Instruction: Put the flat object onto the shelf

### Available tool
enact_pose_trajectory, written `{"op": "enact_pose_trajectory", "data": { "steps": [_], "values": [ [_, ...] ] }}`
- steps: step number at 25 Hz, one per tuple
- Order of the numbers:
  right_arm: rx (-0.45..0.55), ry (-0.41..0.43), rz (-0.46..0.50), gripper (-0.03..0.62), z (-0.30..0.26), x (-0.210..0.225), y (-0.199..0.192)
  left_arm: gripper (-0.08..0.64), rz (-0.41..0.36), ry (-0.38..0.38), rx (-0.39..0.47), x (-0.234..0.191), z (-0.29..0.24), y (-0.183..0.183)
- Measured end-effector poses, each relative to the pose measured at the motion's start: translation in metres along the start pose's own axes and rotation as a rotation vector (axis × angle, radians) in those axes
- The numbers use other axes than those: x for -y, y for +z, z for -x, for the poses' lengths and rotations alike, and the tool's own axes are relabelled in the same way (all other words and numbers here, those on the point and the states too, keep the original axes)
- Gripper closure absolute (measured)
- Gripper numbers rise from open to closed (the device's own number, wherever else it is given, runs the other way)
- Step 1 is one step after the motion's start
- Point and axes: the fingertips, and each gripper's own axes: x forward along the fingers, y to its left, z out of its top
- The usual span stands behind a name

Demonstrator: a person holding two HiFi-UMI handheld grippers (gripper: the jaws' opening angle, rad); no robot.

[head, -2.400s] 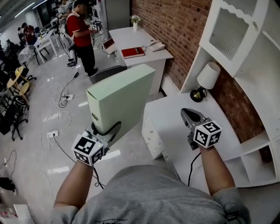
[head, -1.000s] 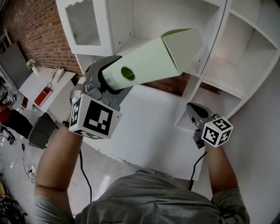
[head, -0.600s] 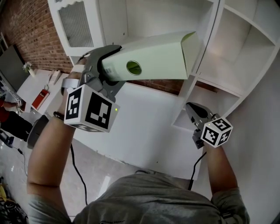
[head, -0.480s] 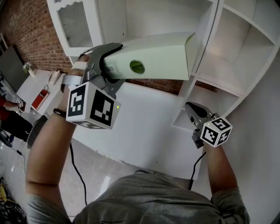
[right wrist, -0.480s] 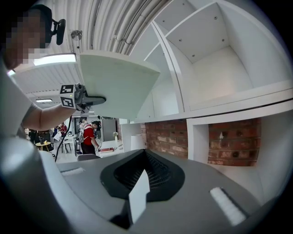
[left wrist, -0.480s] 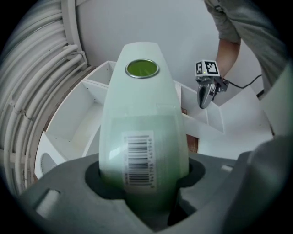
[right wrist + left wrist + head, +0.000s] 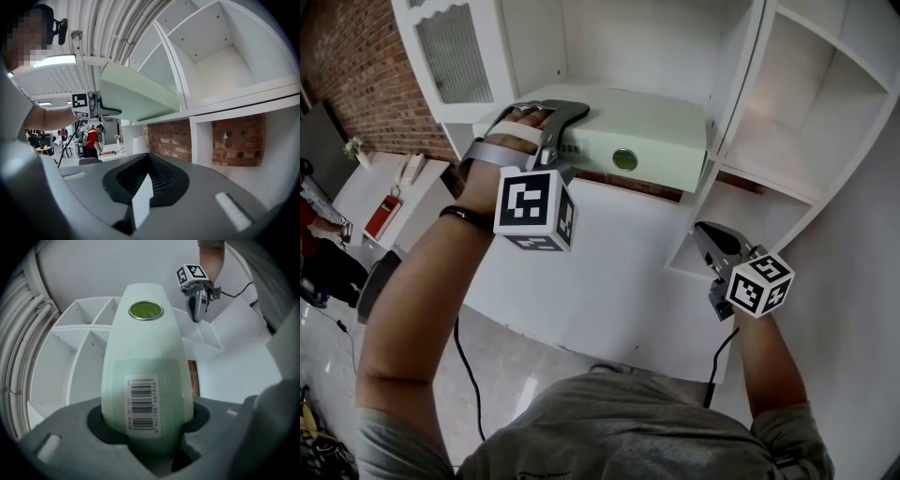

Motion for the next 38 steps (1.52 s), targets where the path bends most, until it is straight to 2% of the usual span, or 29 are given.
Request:
{"op": "enact_pose_trajectory", "data": {
  "steps": [2,11,25,28,38],
  "values": [
    [-0.001,-0.004,-0.005,0.583,0.0,0.001,-0.002,0.285,-0.024,-0.004,-0.011,0.005,-0.009,-0.002],
    [-0.014,-0.019,-0.019,0.583,-0.004,0.01,-0.011,0.288,-0.019,0.018,-0.024,0.013,-0.045,-0.01],
    [-0.037,-0.029,-0.04,0.581,-0.014,0.03,-0.029,0.256,0.001,-0.01,-0.025,0.032,-0.108,-0.012],
    [-0.044,-0.031,-0.046,0.581,-0.016,0.037,-0.034,0.242,-0.001,-0.044,-0.022,0.035,-0.122,-0.011],
    [-0.067,-0.016,-0.066,0.581,-0.027,0.05,-0.047,0.171,0.102,-0.211,0.01,0.037,-0.147,-0.007]
  ]
}}
